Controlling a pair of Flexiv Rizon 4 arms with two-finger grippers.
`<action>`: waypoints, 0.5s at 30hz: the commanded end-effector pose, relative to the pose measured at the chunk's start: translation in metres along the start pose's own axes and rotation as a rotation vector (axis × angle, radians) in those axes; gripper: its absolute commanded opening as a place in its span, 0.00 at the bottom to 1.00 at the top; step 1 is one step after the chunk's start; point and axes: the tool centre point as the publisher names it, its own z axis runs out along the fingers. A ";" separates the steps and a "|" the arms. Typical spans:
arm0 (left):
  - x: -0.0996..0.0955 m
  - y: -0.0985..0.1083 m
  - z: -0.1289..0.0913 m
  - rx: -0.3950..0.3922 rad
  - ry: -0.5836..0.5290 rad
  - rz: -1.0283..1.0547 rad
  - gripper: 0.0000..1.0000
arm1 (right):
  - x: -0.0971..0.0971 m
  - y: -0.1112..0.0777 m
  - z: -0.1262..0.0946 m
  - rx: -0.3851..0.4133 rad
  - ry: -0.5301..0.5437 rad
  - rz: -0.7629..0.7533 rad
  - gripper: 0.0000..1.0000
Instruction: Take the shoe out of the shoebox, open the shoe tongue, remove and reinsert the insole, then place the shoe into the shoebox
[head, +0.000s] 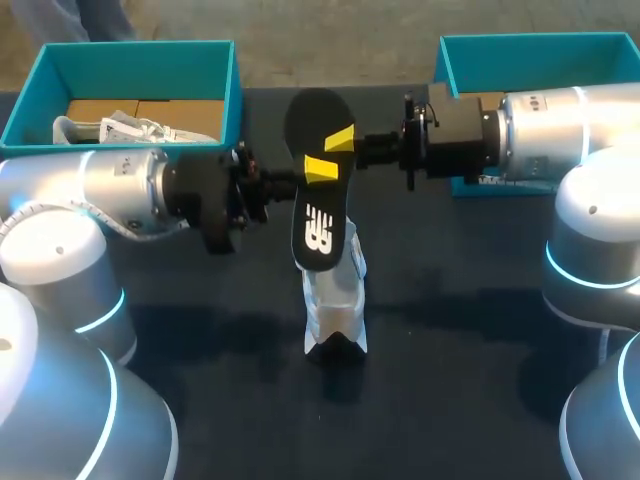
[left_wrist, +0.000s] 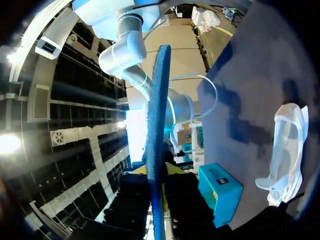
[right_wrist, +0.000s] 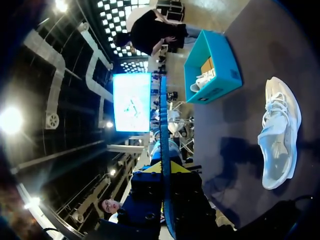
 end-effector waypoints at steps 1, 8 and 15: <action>0.002 -0.002 0.001 -0.004 -0.003 -0.001 0.00 | 0.000 -0.001 0.002 -0.005 -0.002 0.002 0.00; 0.002 -0.002 0.001 -0.005 -0.009 -0.017 0.00 | -0.004 -0.001 -0.002 -0.029 -0.001 0.001 0.00; 0.001 -0.007 -0.004 -0.010 -0.006 -0.040 0.00 | -0.005 0.001 -0.017 -0.076 -0.027 -0.038 1.00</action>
